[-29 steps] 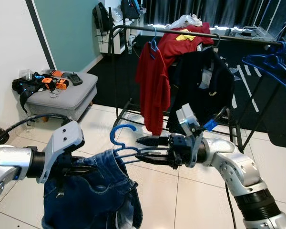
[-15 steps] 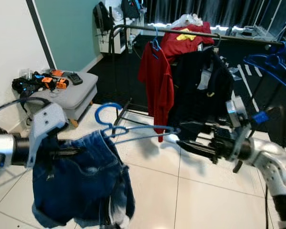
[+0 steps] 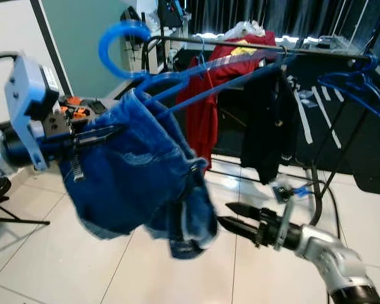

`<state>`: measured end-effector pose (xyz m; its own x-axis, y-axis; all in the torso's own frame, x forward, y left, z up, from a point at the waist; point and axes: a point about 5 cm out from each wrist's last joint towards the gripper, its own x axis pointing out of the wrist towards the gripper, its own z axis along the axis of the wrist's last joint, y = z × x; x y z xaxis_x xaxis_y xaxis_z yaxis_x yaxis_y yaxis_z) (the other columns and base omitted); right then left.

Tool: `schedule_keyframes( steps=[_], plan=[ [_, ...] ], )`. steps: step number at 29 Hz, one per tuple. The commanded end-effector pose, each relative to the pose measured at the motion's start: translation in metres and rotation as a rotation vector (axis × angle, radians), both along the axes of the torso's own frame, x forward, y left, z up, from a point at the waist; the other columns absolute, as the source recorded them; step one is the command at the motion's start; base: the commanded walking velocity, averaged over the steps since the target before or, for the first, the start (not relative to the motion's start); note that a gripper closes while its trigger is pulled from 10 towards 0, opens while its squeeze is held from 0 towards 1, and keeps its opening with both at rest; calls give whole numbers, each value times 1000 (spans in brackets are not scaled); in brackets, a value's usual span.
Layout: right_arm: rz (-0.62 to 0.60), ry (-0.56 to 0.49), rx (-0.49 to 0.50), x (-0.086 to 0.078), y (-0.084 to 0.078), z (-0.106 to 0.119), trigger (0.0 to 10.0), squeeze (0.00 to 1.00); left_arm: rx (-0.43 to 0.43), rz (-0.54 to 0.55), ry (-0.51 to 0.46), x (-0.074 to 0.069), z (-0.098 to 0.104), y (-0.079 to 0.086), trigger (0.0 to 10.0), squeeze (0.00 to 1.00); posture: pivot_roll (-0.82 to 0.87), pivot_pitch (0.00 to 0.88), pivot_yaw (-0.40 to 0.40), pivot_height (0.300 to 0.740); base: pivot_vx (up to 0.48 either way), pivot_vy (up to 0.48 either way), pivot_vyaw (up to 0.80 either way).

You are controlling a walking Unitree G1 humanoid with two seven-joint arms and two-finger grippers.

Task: Hang hanger

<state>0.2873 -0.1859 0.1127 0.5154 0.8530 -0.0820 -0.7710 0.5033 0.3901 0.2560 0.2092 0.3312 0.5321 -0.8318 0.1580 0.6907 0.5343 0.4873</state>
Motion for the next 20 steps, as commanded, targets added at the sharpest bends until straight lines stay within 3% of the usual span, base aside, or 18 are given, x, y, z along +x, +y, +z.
schedule_keyframes(
  steps=[1,5,8,10,20],
  plan=[
    [-10,-5,-13,3,4,-1,10000,0,-33,-13,-30,-3,6,-3,0,0,-4,0,24,740,0,0,0],
    [-35,-26,-15,10,11,2,10000,0,-50,-39,-40,-5,9,-8,0,0,-3,0,20,740,0,0,0],
    [-127,-43,-27,21,9,6,10000,0,-57,-52,-43,-7,10,-11,0,0,-4,0,19,740,0,0,0],
    [-219,-52,-33,30,1,10,0,0,-59,-54,-42,-9,10,-12,0,0,-6,1,18,740,0,0,0],
    [-282,-56,-66,36,-5,8,0,0,-82,-68,-51,-13,15,-16,0,0,-6,4,15,740,0,0,0]
  ],
)
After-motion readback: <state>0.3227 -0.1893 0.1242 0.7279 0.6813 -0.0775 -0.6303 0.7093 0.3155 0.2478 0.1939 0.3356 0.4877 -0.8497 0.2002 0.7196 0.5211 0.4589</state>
